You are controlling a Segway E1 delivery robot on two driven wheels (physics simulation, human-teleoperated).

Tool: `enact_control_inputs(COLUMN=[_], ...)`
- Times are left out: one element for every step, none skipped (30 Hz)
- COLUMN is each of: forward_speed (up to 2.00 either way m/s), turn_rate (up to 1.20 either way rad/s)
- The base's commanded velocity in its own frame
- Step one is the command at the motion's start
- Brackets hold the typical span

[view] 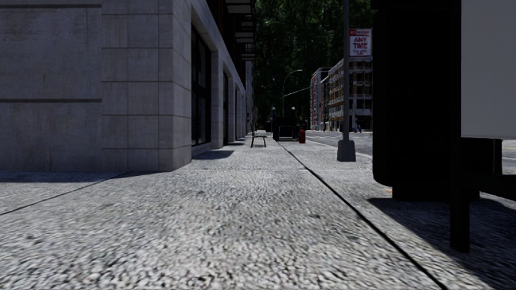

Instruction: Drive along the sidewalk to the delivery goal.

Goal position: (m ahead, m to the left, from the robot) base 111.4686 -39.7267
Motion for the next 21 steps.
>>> enact_control_inputs(forward_speed=[2.0,2.0,2.0,2.0,2.0,2.0,2.0,2.0,2.0,2.0,2.0,2.0,2.0,2.0,2.0,2.0,2.0,2.0,2.0,2.0,2.0], turn_rate=[0.0,0.0,0.0,0.0,0.0,0.0,0.0,0.0,0.0,0.0,0.0,0.0,0.0,0.0,0.0,0.0,0.0,0.0,0.0,0.0,0.0])
